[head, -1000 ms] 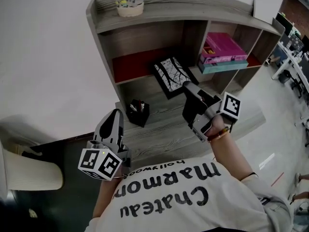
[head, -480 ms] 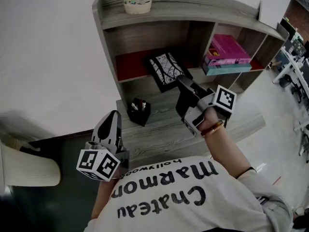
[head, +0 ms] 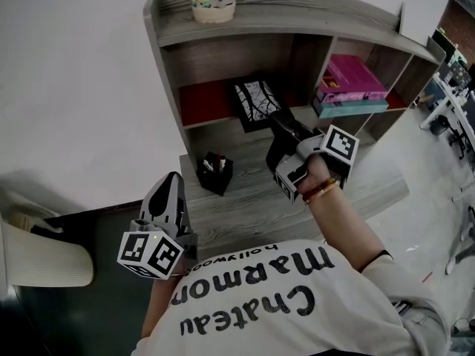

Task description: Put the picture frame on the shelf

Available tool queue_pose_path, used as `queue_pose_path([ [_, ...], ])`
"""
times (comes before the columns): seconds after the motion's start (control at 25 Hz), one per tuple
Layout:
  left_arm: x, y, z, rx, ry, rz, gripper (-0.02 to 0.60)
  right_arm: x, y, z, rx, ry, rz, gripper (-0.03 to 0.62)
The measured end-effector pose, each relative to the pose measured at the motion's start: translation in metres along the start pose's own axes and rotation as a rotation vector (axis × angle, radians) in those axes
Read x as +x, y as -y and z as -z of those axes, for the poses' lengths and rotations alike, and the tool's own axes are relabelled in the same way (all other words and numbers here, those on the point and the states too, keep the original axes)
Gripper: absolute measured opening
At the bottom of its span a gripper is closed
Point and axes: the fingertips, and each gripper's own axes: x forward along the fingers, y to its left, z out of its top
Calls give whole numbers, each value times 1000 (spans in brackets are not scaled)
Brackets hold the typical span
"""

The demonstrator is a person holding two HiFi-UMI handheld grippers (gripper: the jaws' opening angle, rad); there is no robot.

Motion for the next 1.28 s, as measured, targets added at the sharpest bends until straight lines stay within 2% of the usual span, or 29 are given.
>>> queue_pose_path([
  [0.24,3,-4,0,-1,1,-4,17,8,-5,-5,-46,14,13,75],
  [1.28,-6,-14,-14,6,53,-27,17,29,-12,-6,-121,17,24,75],
])
